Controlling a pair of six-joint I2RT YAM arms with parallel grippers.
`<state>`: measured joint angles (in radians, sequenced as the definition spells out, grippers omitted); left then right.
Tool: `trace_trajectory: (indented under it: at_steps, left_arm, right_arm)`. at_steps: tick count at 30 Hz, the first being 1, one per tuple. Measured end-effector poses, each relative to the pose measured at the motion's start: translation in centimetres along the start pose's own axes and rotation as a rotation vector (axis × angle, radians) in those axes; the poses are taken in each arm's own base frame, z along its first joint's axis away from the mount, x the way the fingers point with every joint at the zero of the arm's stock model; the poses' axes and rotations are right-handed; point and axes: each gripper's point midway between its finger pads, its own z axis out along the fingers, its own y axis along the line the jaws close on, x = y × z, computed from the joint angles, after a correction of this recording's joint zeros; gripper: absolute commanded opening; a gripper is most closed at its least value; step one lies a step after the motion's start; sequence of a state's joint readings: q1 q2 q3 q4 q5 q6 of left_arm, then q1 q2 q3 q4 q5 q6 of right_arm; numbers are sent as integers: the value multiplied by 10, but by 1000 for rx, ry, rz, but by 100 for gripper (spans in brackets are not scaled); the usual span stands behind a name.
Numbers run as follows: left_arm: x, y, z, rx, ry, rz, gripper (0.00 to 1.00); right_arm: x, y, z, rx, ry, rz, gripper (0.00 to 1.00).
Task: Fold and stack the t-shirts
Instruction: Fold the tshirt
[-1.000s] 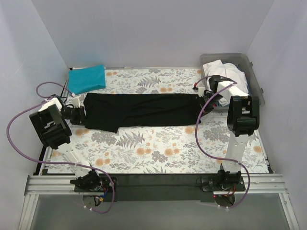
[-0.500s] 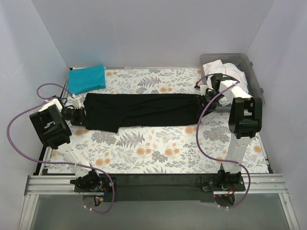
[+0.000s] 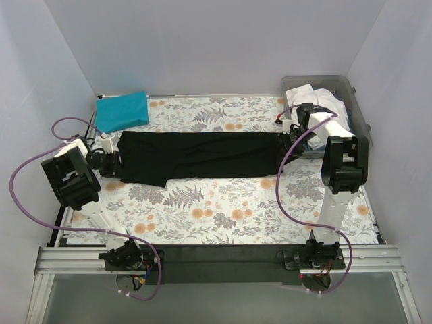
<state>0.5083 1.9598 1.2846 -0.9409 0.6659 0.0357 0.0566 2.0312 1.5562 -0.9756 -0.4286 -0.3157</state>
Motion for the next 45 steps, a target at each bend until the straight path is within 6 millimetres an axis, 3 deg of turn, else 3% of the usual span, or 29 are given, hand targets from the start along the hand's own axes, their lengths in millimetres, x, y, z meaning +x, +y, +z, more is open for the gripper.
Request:
trace_trajectory:
  at_steps: [12, 23, 26, 31, 32, 35, 38, 45]
  left_arm:
    - [0, 0, 0, -1, -1, 1, 14]
    - [0, 0, 0, -1, -1, 1, 15]
    - [0, 0, 0, -1, -1, 1, 15]
    - [0, 0, 0, -1, -1, 1, 15]
    - [0, 0, 0, -1, -1, 1, 14]
    - [0, 0, 0, -1, -1, 0, 9]
    - [0, 0, 0, -1, 0, -3, 0]
    - [8, -3, 2, -8, 0, -12, 0]
  right_arm:
    - [8, -2, 20, 82, 2, -24, 49]
    - [5, -4, 22, 92, -12, -17, 49]
    - [5, -4, 22, 91, -12, -15, 40]
    - [5, -4, 22, 90, -12, -11, 35]
    - [5, -4, 22, 90, -12, -12, 23]
    - [5, -4, 22, 92, -10, -11, 1]
    - [6, -5, 21, 102, -7, -10, 1]
    - [12, -4, 0, 163, -31, -74, 1]
